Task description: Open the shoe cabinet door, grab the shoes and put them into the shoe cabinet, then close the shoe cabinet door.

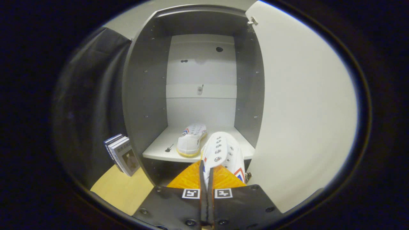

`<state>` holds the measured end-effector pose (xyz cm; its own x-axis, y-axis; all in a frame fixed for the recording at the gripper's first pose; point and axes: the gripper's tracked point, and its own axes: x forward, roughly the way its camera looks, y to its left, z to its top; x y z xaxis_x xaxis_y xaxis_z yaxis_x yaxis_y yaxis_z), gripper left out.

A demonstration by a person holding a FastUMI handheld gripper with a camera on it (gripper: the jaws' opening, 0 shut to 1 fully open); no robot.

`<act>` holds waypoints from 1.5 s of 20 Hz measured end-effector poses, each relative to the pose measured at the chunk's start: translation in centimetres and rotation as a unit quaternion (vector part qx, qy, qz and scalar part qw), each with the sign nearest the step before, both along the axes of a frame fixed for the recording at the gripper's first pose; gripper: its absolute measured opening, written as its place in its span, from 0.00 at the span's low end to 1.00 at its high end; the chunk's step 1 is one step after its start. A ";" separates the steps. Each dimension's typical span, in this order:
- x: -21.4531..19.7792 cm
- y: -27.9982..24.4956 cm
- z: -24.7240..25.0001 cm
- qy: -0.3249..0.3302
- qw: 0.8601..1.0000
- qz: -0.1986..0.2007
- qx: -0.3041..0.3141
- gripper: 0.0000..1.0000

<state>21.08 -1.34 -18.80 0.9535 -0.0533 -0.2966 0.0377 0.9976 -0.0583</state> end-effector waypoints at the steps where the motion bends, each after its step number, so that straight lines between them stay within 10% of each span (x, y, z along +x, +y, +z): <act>1: 1.6 -0.4 0.1 0.001 1.000 0.003 -0.005 0.02; 13: 15.1 -2.2 -3.2 0.044 0.998 0.045 -0.026 0.03; 30: 23.3 -3.5 -5.5 0.064 0.995 0.066 -0.026 0.03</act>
<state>44.36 -4.81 -24.27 0.9074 0.0517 -0.4171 -0.1048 0.9889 -0.1055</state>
